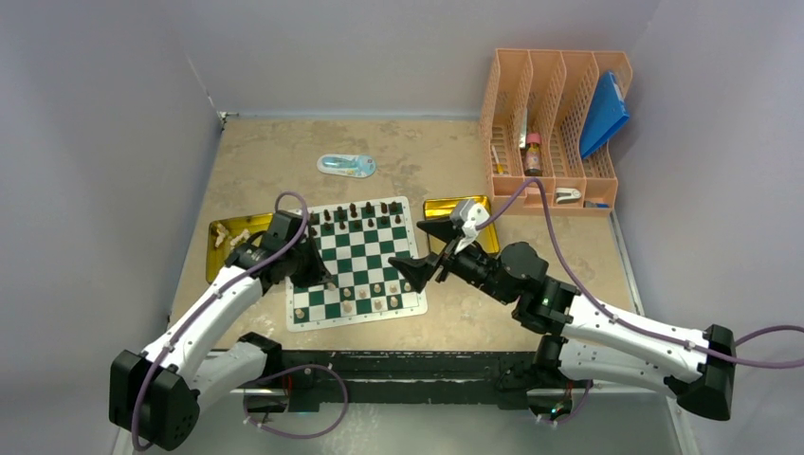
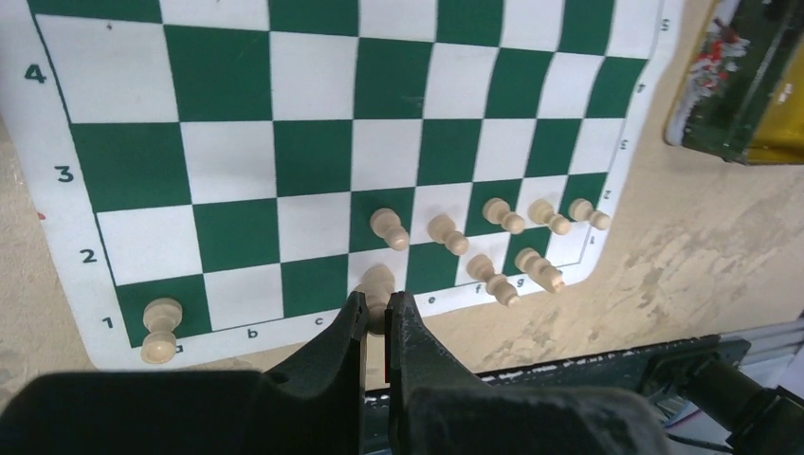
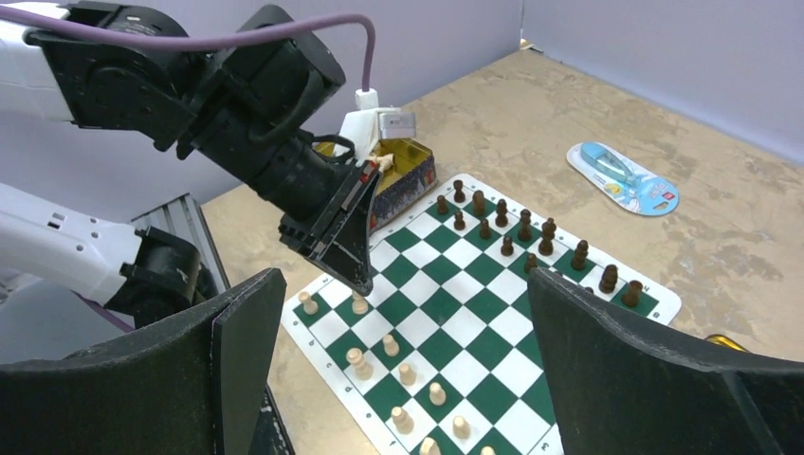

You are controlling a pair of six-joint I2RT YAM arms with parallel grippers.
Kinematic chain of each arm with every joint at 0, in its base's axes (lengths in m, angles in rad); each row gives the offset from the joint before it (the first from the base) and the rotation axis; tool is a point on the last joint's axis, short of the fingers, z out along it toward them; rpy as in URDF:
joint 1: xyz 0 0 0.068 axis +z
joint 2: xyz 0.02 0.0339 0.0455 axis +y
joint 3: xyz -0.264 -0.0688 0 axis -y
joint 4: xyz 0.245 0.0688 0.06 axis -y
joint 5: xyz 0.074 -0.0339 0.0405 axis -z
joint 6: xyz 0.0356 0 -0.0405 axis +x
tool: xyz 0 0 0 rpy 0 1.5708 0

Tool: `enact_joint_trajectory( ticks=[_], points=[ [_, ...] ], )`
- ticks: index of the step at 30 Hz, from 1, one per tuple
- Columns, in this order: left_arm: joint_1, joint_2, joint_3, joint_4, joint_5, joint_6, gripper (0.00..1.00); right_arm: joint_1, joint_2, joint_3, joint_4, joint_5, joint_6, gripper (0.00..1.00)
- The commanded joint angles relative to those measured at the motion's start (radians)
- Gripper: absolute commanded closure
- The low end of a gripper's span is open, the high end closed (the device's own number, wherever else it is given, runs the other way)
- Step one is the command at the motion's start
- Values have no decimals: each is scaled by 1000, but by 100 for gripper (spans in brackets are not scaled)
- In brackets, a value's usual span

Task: Set up the chess pieces on the board
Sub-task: Place the chess piece on the chessboard.

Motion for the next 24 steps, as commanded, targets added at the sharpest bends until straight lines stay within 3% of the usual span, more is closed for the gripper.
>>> enact_joint_trajectory(
  ticks=[1,12,24],
  points=[
    [-4,-16,-62,101,-58,-52,100,-4,-52,-9,-11,18,-34,1],
    [-4,-24,-194,237,-104,-46,100,-4,-89,-46,11,23,-58,1],
    [-4,27,-207,274,-107,-25,100,-4,-48,-52,40,17,-79,1]
  ],
)
